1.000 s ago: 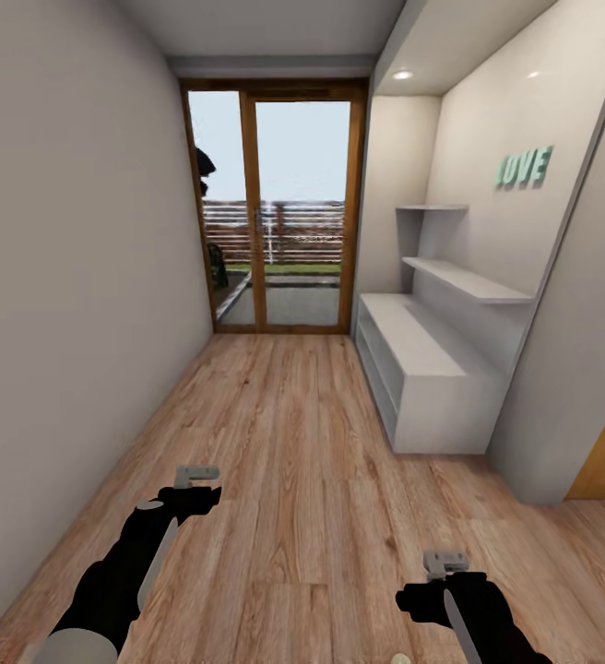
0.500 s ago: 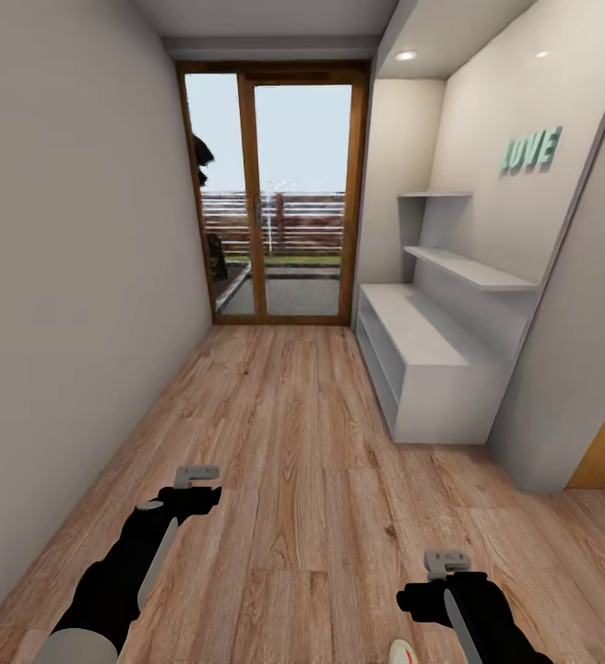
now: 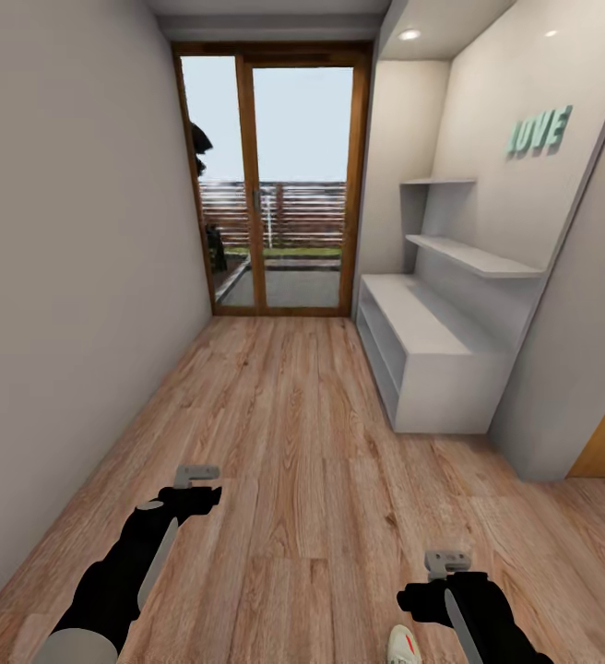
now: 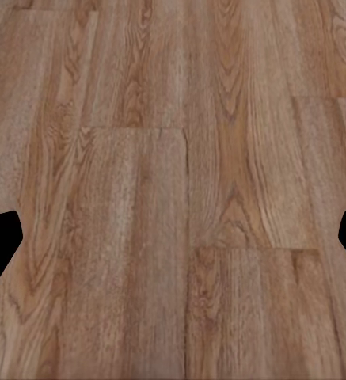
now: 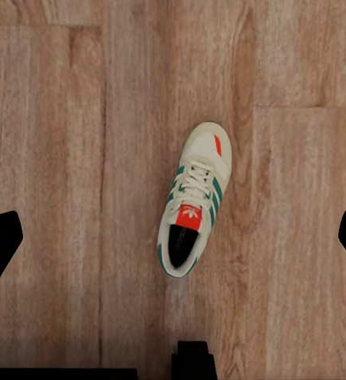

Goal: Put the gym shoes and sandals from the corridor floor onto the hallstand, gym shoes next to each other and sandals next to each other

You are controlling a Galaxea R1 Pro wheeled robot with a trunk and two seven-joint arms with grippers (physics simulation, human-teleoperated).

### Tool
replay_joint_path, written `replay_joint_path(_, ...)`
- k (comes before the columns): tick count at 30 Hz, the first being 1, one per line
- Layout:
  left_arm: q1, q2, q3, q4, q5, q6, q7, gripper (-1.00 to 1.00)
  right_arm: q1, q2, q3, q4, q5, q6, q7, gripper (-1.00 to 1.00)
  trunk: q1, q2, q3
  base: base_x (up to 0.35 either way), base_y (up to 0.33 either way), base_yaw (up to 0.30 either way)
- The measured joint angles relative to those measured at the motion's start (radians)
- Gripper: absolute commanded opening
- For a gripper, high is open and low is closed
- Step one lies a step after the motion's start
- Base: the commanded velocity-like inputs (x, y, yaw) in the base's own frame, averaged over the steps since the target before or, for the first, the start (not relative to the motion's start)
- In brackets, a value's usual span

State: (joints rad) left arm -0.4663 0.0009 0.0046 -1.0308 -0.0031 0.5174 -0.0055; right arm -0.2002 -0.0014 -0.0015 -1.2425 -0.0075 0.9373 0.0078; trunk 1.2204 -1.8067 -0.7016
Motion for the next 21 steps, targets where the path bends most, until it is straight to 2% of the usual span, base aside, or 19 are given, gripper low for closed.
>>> replay_joint_path(11,0.0,0.0,0.0,0.0,0.0,0.0,-0.001,1.0,0.0,0.0,-0.013,0.0,0.0,0.0,0.002,1.0,0.042,-0.077,-0.052,0.0,0.0,0.0)
replay_joint_path(14,0.0,0.0,0.0,0.0,0.0,0.0,-0.001,1.0,0.0,0.0,-0.032,0.0,0.0,0.0,0.003,1.0,0.054,-0.098,-0.066,0.0,0.0,0.0)
replay_joint_path(21,0.0,0.0,0.0,0.0,0.0,0.0,-0.001,1.0,0.0,0.002,-0.107,0.0,0.0,0.0,0.007,1.0,0.081,-0.147,-0.098,0.0,0.0,0.0)
